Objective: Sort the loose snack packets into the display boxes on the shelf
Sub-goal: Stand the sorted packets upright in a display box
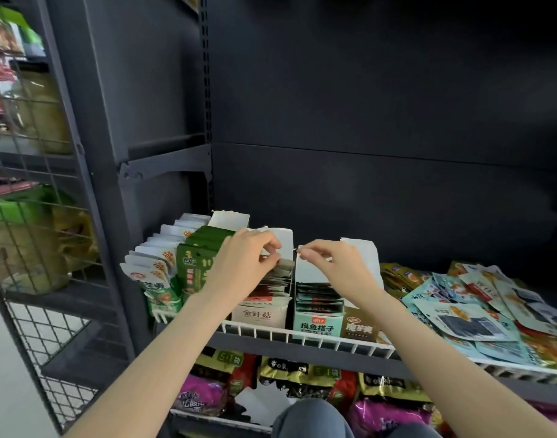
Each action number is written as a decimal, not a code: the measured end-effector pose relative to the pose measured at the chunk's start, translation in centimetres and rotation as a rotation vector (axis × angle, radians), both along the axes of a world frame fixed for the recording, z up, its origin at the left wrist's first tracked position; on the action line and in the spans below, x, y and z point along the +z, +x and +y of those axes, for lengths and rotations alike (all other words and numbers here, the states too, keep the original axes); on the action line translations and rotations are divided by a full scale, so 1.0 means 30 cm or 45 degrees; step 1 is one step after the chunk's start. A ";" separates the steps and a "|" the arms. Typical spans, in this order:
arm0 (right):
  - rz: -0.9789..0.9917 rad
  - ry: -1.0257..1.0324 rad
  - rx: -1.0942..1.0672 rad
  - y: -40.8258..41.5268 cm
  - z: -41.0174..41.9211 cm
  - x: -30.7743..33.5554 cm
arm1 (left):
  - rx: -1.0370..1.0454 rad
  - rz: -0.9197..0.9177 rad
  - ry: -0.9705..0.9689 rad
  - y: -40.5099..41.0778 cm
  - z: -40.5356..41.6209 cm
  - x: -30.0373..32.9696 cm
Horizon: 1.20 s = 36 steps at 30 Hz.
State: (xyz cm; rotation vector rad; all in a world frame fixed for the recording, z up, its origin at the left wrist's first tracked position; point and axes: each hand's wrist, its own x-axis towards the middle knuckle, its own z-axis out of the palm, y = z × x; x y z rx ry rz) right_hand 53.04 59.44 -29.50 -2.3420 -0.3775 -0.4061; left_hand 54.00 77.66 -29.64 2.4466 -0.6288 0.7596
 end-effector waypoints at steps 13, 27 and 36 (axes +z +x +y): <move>0.503 -0.185 -0.721 -0.087 -0.675 -0.228 | -0.412 0.759 -0.232 -0.012 -0.770 -0.107; 0.171 0.085 -0.682 -0.103 -0.779 -0.206 | -0.232 1.188 -0.374 0.110 -0.957 -0.210; -0.116 0.640 -0.338 -0.148 -0.677 -0.008 | -0.476 0.645 -0.467 0.039 -0.749 -0.035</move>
